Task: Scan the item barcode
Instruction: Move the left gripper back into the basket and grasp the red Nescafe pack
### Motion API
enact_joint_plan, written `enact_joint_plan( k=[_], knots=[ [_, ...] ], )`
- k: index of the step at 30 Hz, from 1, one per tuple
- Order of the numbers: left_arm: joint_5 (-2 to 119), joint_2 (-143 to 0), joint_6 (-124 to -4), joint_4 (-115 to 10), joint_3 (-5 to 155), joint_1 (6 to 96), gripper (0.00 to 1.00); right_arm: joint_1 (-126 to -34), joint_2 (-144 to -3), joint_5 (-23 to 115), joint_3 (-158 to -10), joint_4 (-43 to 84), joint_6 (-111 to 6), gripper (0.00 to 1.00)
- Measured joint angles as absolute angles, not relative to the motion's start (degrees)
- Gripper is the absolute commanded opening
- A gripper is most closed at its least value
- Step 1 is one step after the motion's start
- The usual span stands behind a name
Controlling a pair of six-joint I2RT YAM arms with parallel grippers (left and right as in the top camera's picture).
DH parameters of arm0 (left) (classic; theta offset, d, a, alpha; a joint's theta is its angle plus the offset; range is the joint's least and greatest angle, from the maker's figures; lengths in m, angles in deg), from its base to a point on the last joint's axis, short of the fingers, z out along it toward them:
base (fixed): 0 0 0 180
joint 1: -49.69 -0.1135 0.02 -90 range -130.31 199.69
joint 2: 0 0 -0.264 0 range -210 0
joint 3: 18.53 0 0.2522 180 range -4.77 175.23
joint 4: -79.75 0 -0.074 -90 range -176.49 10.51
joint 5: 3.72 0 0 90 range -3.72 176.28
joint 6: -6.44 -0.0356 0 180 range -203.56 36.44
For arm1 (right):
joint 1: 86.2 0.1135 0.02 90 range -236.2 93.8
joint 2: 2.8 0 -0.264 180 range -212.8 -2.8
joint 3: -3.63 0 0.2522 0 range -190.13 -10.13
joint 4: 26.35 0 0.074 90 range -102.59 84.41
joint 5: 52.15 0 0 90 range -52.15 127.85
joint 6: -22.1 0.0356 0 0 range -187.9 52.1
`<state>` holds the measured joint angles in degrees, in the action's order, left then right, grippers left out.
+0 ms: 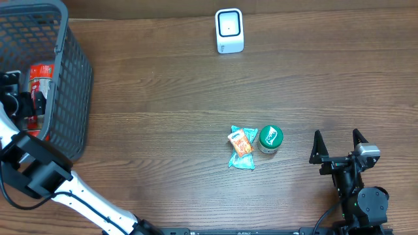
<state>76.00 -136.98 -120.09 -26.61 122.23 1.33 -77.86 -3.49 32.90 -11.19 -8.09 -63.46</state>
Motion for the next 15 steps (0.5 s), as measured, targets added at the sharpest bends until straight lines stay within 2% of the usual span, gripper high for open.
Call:
enact_joint_plan(
  k=[13,15],
  knots=[
    [75.2,-142.6,-122.9,-29.6,122.2,1.3,1.0,-77.9,-3.5,32.9,-11.2,-8.1,-63.4,1.0],
    [75.0,-142.6,-122.9,-29.5,122.2,1.3,0.92,-77.9,-3.5,32.9,-11.2,-8.1,-63.4,1.0]
  ],
)
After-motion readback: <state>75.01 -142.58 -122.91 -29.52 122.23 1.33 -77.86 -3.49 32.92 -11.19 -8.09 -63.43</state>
